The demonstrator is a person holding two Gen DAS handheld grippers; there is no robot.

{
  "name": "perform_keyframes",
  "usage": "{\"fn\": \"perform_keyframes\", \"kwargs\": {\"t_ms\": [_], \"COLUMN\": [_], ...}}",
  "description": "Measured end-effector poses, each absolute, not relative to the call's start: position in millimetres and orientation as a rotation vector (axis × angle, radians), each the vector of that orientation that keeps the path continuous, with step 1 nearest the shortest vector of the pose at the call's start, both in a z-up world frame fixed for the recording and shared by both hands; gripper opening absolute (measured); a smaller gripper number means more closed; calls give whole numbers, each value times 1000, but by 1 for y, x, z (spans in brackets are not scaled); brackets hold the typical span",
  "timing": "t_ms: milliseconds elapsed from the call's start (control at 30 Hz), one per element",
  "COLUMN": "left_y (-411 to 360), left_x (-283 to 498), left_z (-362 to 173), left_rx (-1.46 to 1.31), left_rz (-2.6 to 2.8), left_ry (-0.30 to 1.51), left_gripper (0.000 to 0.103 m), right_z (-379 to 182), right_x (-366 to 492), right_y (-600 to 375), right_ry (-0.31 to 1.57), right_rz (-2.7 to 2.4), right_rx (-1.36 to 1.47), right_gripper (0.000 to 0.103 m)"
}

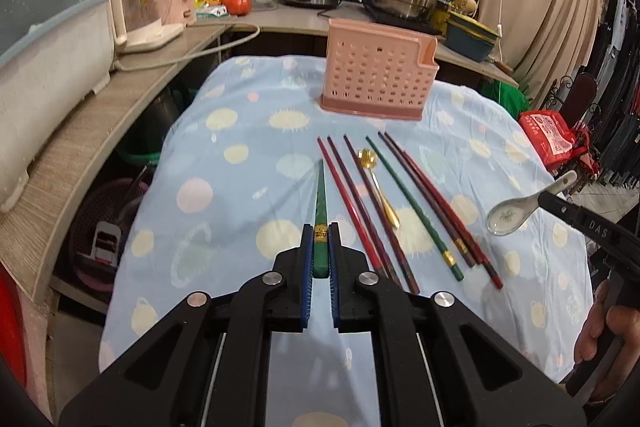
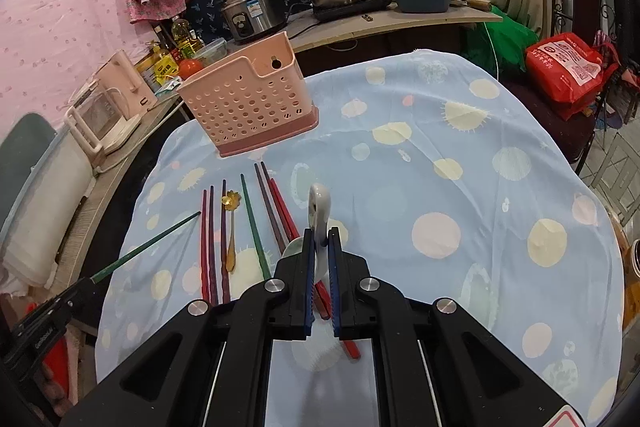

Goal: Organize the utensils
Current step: 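Lift the green chopstick with the left tool while the right tool carries the spoon to the pink basket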

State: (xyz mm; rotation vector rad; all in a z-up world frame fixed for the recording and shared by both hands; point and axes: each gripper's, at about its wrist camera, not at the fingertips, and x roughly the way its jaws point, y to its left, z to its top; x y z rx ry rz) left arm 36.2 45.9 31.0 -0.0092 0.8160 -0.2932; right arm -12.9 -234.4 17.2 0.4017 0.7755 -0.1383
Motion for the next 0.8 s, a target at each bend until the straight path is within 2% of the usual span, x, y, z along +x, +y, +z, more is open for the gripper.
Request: {"fn": "perform_keyframes", "kwargs": {"t_ms": [400,800], "left_y": [44,19], "left_x": [89,159], "left_z": [113,211], "left_rx": [-1,34], "left_rz": [-283,-288], "left_ry": [660,477], "left_gripper": [7,7], "right_z": [59,94], "right_x": [22,111], "right_y": [-237,-254], "right_ry": [719,684], "right_rz": [-109,-90], "right_rx": [368,338], "right_gripper": [7,7]}}
